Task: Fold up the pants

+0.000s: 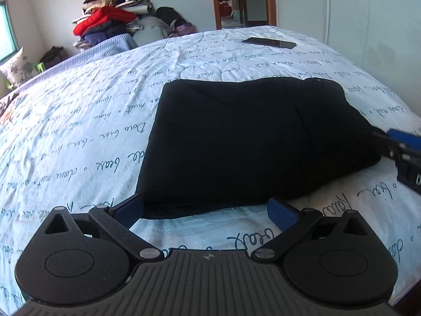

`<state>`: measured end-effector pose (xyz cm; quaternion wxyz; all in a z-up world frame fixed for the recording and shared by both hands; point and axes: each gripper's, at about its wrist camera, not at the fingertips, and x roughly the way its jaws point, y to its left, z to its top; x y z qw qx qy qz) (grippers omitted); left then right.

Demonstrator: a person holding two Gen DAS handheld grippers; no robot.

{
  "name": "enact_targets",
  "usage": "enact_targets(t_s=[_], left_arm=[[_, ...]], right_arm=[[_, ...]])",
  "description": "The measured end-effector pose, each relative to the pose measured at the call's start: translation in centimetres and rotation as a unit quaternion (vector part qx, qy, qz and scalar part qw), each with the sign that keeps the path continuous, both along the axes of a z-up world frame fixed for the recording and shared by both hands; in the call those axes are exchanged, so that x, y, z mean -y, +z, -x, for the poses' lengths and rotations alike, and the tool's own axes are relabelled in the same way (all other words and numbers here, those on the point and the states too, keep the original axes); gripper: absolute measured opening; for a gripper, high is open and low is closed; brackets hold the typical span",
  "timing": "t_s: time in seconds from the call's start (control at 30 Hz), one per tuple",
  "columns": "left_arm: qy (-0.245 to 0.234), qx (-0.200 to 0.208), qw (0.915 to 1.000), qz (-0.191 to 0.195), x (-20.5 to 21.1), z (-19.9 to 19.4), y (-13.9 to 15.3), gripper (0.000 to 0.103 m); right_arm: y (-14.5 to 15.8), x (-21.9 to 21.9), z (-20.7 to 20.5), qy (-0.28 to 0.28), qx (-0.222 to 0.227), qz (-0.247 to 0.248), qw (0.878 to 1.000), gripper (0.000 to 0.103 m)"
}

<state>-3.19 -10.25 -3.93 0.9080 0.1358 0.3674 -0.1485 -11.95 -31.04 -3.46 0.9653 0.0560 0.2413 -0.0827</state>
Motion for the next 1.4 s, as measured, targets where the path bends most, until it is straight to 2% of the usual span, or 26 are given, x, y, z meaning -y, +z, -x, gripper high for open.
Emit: enact_targets(t_s=[0.13,0.17,0.2,0.23,0.37,0.47,0.53,0.6,0.67,0.7,0.73,0.77,0.83,0.97,1.07,1.1,1.33,1.4], left_arm=[[0.0,-0.003,0.9999,0.009,0.2,0.0,0.2,0.101],[-0.002,0.001,1.0,0.009,0.4,0.1,0.4,0.101],[-0.003,0.004,0.9999,0.009,0.5,0.1,0.4,0.101],[-0.007,0.004,0.9999,0.01,0.6,0.1,0.5,0.1],[-0.003,-0.014,0.9997,0.02,0.7,-0.3,0.0,0.099],[-0.004,-0.018,0.9998,0.012,0.8,-0.1,-0.2,0.098],[-0.005,-0.017,0.9998,0.011,0.6,0.1,-0.1,0.098],[-0.002,-0.023,0.9996,0.015,0.3,0.1,-0.1,0.098],[0.005,-0.033,0.9993,0.018,0.1,0.0,-0.2,0.098],[0.007,-0.038,0.999,0.021,0.0,-0.1,-0.2,0.098],[0.009,-0.043,0.9988,0.024,-0.1,-0.2,-0.2,0.098],[0.011,-0.046,0.9985,0.027,-0.2,-0.2,-0.2,0.098],[0.013,-0.047,0.9984,0.029,-0.4,0.1,-0.1,0.098],[0.017,-0.033,0.9992,0.017,-0.6,0.6,0.1,0.098],[0.019,-0.041,0.9987,0.024,-0.8,0.7,0.0,0.098],[0.019,-0.043,0.9986,0.025,-0.9,0.8,0.0,0.098],[0.028,-0.036,0.9988,0.017,-1.5,2.1,-0.2,0.098],[0.034,-0.037,0.9986,0.017,-1.8,2.1,-0.4,0.098]], right_arm=[[-0.8,0.7,-0.8,0.001,-0.009,-0.024,1.0,0.036],[-0.8,0.5,-0.9,0.0,-0.01,-0.013,1.0,0.031],[-0.6,0.2,-0.8,-0.004,-0.01,0.006,1.0,0.02],[-0.5,0.1,-0.6,-0.009,-0.006,0.021,1.0,0.014],[-0.6,0.6,-0.6,-0.011,-0.016,0.018,1.0,0.01],[-0.8,0.8,-0.4,-0.023,-0.012,0.005,1.0,0.013],[-0.1,0.5,0.3,-0.036,0.003,0.003,0.999,0.022],[0.5,-0.3,1.0,-0.019,0.011,0.008,1.0,0.022],[0.4,-1.6,0.9,0.016,-0.004,0.013,1.0,0.023],[0.0,-2.1,0.7,0.028,-0.015,0.017,0.999,0.029],[-0.7,-2.4,0.4,0.034,-0.03,0.022,0.999,0.032],[-1.4,-2.6,0.0,0.034,-0.047,0.026,0.998,0.04],[-2.6,-2.3,-0.1,0.027,-0.062,0.019,0.998,0.041],[-1.0,-2.0,1.3,0.023,-0.03,-0.014,0.999,0.043],[-0.1,-2.9,2.0,0.031,-0.02,-0.008,0.999,0.047],[0.1,-3.3,2.1,0.032,-0.019,-0.004,0.999,0.051],[0.0,-5.0,2.7,0.059,-0.024,-0.007,0.998,0.058],[-0.1,-5.6,2.8,0.066,-0.029,-0.005,0.997,0.065]])
